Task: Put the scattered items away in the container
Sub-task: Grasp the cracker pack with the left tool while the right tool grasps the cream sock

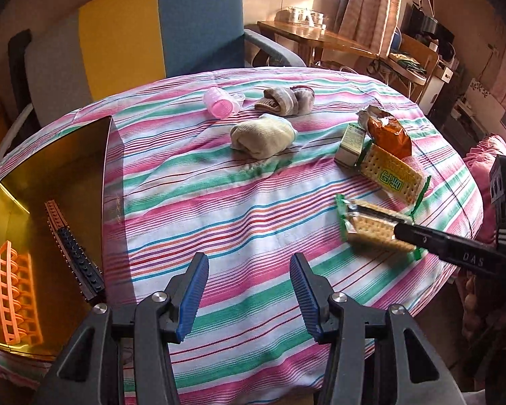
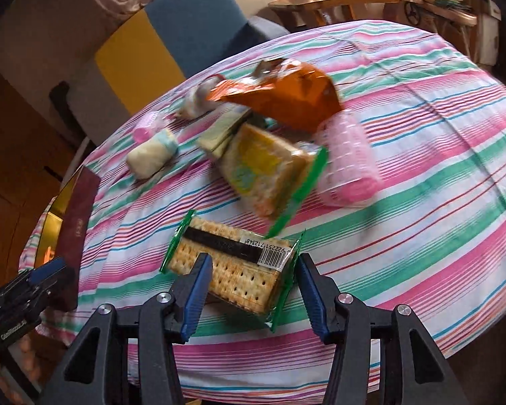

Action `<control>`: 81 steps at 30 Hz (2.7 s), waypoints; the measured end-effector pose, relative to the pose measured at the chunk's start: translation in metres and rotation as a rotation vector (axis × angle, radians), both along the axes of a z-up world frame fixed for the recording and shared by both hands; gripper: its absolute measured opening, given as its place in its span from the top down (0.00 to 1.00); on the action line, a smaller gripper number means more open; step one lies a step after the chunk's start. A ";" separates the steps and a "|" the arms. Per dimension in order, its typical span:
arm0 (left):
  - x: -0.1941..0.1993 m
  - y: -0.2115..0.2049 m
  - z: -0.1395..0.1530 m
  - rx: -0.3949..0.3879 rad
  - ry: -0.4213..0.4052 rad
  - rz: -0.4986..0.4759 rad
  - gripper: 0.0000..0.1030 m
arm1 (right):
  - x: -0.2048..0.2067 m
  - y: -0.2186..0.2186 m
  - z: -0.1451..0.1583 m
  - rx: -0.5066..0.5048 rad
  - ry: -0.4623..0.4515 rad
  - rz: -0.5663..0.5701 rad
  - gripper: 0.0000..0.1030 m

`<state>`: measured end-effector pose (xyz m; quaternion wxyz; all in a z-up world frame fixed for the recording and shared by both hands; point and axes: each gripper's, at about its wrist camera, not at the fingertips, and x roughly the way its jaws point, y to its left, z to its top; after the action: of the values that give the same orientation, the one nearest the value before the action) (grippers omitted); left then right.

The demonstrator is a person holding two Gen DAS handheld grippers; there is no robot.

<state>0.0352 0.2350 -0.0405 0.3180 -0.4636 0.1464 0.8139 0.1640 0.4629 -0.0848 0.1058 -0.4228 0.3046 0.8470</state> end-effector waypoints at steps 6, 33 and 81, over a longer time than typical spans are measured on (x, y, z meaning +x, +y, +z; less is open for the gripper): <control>-0.011 -0.019 -0.003 0.020 -0.033 0.050 0.50 | -0.037 -0.071 -0.001 -0.125 0.058 0.219 0.49; -0.021 -0.020 -0.025 0.072 -0.135 0.006 0.50 | -0.192 -0.046 0.027 0.200 -0.018 0.342 0.12; -0.037 0.081 -0.041 -0.043 -0.172 0.021 0.46 | -0.013 -0.041 0.009 0.277 0.008 0.144 0.40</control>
<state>-0.0019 0.3164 -0.0817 0.3111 -0.5401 0.1312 0.7709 0.1515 0.4223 -0.0763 0.1010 -0.4215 0.1543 0.8879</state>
